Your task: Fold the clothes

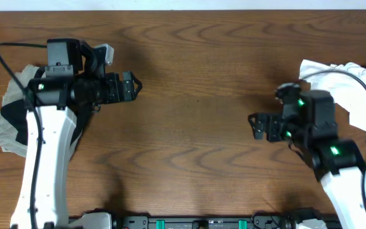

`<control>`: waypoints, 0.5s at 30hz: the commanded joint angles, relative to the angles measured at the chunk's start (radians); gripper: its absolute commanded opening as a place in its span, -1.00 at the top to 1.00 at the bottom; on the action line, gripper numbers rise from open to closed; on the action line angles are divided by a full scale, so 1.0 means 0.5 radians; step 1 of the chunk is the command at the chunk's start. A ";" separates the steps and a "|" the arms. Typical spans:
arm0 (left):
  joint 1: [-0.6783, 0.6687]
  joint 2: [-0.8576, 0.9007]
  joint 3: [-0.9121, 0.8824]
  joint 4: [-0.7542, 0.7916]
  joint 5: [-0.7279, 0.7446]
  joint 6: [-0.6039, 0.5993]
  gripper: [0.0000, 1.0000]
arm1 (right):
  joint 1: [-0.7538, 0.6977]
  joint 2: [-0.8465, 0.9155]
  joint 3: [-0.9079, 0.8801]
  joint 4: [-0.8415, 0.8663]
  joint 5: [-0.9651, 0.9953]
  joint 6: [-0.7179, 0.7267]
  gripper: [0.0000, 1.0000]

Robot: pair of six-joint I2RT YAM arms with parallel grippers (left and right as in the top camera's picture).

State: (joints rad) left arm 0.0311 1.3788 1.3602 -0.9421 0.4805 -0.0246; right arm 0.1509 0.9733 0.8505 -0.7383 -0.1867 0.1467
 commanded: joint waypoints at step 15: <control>-0.430 -2.030 -0.761 -0.013 -0.571 -0.003 -0.96 | 0.105 -1.134 0.032 -0.538 0.254 0.394 -0.99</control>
State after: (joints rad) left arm -0.1791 0.4343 1.0058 -0.9398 0.2348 -0.0254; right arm 0.1944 0.4244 0.8558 -1.0061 -0.0509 0.2653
